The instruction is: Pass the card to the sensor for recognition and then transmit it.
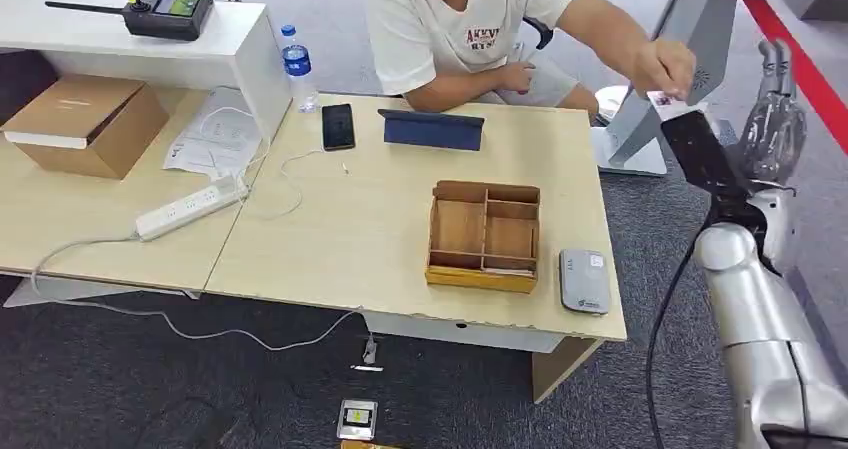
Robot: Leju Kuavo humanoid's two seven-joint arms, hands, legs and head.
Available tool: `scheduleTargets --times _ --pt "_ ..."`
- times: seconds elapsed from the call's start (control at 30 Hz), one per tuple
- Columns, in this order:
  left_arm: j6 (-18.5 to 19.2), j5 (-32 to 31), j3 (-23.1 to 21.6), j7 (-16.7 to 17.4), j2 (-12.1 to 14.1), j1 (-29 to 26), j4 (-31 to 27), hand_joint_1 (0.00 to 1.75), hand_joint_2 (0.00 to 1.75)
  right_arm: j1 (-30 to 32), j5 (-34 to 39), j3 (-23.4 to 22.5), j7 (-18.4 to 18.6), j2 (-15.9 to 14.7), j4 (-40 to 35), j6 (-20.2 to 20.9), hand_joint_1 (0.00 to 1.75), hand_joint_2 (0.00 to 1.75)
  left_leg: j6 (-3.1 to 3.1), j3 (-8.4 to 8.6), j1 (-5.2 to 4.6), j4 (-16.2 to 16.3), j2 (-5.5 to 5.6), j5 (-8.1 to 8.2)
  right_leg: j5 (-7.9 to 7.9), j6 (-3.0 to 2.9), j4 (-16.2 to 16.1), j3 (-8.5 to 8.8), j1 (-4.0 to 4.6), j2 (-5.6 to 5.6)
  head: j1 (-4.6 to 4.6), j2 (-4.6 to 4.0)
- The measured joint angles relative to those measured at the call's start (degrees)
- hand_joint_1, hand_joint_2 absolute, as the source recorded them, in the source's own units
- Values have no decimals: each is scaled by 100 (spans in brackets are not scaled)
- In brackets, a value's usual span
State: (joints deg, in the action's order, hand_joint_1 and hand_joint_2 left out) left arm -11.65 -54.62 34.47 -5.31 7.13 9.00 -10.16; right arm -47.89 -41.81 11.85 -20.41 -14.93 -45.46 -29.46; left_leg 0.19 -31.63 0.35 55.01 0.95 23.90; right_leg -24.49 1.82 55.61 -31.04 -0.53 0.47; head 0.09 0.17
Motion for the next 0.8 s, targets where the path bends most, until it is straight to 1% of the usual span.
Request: scheduleTargets --times 0.3,0.33,0.37,0.4,0.43,0.5,0.53,0.57,0.8 --pt "31 20 -68 0 15 0 0 0 0 -337 50 312 -103 146 753 -35 0 175 0 0 0 0 1 0 0 0 0 -2 0 0 0 2" --pt "35 24 -76 0 17 0 0 0 0 -354 74 319 -114 164 812 -33 3 175 0 0 0 0 1 0 0 0 0 -3 0 0 0 0" --pt "35 24 -79 0 20 -1 0 0 0 -363 96 325 -120 177 852 -33 17 175 0 -1 0 0 1 0 0 0 0 -3 0 0 0 0" --pt "35 24 -81 0 24 -2 0 0 0 -375 98 341 -131 192 896 -33 16 175 0 -1 0 0 1 0 0 0 0 -3 0 0 0 2" --pt "35 24 -85 0 31 -3 0 0 0 -389 105 354 -138 203 944 -33 19 175 0 -1 0 0 1 0 0 0 0 -3 0 0 0 2" --pt "35 26 -87 0 37 -2 0 0 0 -412 109 363 -160 225 1025 -33 42 175 0 -1 0 0 1 0 0 0 0 -3 0 0 0 2" --pt "35 26 -87 0 42 -3 0 0 0 -419 114 369 -171 232 1058 -33 152 175 0 -1 0 0 2 0 0 0 0 -3 0 0 0 0" --pt "35 26 -90 0 44 -4 0 0 0 -428 114 378 -177 238 1082 -31 175 175 0 -1 0 0 2 0 0 0 0 -3 0 0 0 0" --pt "61 81 -90 0 50 -17 0 0 0 -506 160 448 -197 317 1289 26 175 175 0 -2 0 0 2 0 0 0 0 -4 0 0 0 0"
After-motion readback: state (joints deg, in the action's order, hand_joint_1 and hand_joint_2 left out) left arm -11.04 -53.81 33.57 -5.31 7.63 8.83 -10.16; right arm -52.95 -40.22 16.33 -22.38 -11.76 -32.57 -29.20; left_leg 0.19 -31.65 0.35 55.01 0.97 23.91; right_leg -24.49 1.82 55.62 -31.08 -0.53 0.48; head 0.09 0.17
